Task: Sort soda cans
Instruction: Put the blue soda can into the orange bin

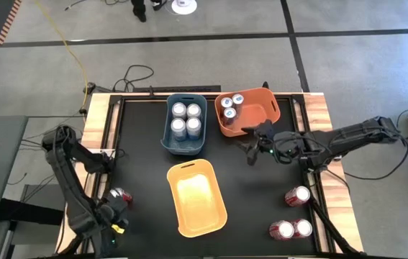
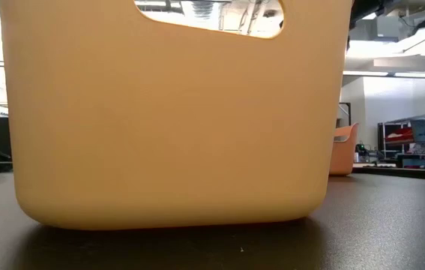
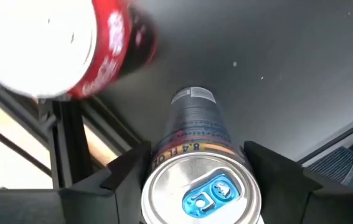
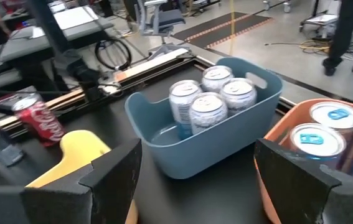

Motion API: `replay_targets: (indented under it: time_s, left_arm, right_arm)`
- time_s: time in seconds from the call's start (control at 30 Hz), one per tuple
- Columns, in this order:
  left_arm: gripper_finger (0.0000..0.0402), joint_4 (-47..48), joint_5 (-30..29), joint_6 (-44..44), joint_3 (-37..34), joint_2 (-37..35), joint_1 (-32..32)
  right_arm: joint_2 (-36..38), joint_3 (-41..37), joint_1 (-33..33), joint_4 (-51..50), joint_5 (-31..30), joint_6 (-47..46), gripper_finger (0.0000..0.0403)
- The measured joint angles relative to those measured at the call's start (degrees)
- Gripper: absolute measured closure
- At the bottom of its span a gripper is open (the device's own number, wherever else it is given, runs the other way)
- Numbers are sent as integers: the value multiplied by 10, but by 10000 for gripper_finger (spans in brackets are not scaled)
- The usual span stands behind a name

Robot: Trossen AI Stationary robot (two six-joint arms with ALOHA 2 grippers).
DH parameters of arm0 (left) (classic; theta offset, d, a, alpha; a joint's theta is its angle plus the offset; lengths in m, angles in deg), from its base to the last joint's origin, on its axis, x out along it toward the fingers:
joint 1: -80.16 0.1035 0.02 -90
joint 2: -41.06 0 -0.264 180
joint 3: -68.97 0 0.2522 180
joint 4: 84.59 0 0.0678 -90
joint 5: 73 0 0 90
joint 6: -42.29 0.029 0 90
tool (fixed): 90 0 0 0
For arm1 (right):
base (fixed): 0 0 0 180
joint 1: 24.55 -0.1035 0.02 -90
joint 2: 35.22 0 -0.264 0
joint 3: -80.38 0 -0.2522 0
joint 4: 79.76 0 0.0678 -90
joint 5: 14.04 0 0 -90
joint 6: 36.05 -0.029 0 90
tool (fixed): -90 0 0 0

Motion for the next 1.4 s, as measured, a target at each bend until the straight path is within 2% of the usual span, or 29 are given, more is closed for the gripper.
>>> replay_targets:
  time_s: [0.17,0.3,0.4,0.5,0.63,0.7,0.77,0.83,1.0,1.1,1.23,1.4]
  left_arm:
    - [174,16,-3,93,12,0,48]
    - [174,45,-1,227,56,-1,108]
    - [174,92,4,341,116,-1,165]
    - [174,145,-21,450,191,-2,233]
    - [174,152,-61,605,279,-2,329]
    - [174,148,-65,679,309,-2,378]
    - [174,138,-62,755,331,3,429]
    - [174,128,-56,823,349,12,476]
    - [174,98,-25,981,391,71,586]
    - [174,93,-17,1055,433,122,628]
    - [174,96,-7,1145,509,196,654]
    - [174,93,4,1248,624,287,654]
  right_arm:
    - [2,0,-16,2,1,0,74]
    - [-7,0,-25,-2,1,6,74]
    - [-24,1,-28,-36,13,52,74]
    - [-33,0,-28,-65,16,21,74]
    - [-32,0,-43,-49,16,4,74]
    - [-33,0,-53,-23,42,29,74]
    - [-32,0,-55,9,106,71,74]
    - [-33,0,-51,43,144,125,74]
    - [-41,0,1,170,138,244,74]
    - [-42,0,48,182,200,254,74]
    - [-42,0,100,122,254,216,74]
    - [-43,0,120,19,262,159,74]
